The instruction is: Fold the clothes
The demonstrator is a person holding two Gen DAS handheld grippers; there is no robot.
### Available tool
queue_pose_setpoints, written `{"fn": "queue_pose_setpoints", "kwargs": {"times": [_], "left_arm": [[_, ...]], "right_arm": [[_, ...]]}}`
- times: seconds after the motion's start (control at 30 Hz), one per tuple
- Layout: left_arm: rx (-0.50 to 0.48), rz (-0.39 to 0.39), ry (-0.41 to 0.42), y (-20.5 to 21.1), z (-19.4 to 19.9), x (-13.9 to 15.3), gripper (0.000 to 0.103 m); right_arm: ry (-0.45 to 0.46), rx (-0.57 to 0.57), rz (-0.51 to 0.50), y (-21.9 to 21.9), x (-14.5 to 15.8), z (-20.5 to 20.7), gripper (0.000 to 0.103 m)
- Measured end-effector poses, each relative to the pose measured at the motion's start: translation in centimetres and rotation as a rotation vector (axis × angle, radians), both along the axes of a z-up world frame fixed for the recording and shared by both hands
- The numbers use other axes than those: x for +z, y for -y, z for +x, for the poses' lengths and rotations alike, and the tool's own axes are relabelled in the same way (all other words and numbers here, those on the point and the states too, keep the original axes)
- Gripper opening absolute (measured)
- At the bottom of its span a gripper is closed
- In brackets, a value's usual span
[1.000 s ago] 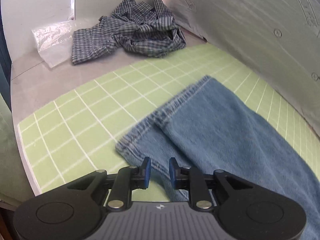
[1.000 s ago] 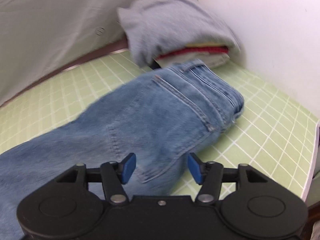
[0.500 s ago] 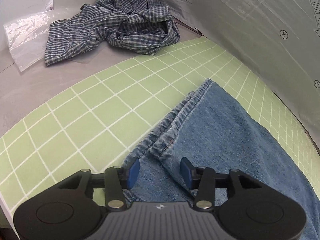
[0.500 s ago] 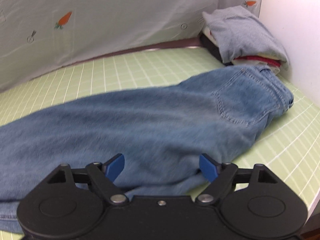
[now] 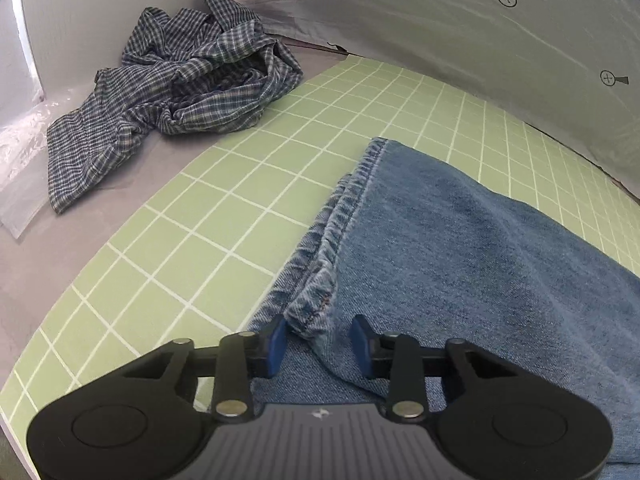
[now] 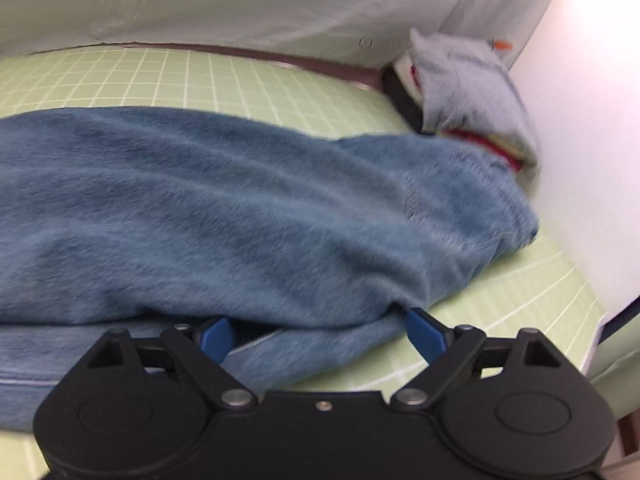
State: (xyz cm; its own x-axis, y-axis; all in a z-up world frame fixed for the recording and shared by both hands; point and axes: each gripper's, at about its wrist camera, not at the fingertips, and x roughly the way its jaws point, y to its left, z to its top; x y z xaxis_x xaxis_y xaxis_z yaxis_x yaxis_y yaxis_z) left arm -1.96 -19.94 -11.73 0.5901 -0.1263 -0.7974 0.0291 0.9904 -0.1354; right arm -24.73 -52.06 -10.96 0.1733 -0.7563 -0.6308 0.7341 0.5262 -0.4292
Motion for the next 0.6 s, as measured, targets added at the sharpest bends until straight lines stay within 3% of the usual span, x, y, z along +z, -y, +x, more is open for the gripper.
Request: {"fn": "queue_pose_setpoints", "kwargs": {"times": [0.1, 0.3, 0.6], "left_arm": [[-0.007, 0.011, 0.018, -0.2, 0.0, 0.4, 0.013], [-0.008, 0.013, 0.073, -0.5, -0.6, 2.2, 0.013], [0.048, -0.101, 0.146, -2.9, -3.5, 6.8, 0.012]], "right_arm": [[0.036, -0.042, -0.058, 1.1, 1.2, -0.2, 0.09], [0.103, -0.115, -0.124, 3.0, 3.4, -1.8, 0.09], [0.135, -0.14, -0.137, 4.6, 4.6, -5.5, 0.09]]}}
